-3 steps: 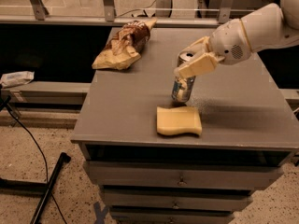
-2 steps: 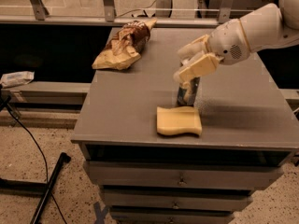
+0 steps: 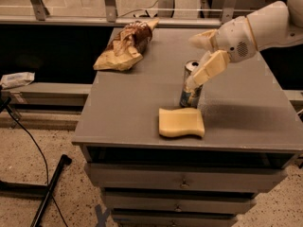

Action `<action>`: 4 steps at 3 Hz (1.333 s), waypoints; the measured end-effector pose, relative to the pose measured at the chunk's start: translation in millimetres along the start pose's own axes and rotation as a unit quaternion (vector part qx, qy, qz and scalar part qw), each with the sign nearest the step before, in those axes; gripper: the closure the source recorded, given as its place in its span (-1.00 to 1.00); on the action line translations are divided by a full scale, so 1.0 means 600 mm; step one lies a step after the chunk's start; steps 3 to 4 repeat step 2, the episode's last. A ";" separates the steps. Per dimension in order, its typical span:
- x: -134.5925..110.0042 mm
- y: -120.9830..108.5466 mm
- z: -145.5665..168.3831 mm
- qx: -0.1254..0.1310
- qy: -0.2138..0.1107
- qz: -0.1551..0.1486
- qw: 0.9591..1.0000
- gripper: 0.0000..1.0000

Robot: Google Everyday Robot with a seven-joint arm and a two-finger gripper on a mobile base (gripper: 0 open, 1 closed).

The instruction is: Move redbull can near sponge

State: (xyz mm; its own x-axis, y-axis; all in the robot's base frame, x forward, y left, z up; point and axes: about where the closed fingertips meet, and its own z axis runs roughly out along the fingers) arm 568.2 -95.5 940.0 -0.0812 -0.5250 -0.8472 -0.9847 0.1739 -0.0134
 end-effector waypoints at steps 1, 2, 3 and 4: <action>0.013 -0.019 -0.103 0.041 -0.014 -0.019 0.999 -1.00; -0.004 -0.030 -0.141 0.063 -0.022 -0.036 0.997 -1.00; -0.004 -0.030 -0.141 0.063 -0.022 -0.036 0.997 -1.00; -0.004 -0.030 -0.141 0.063 -0.022 -0.036 0.997 -1.00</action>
Offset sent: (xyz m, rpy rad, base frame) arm 0.0009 -0.0575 0.0262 0.0149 -0.0801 -0.0483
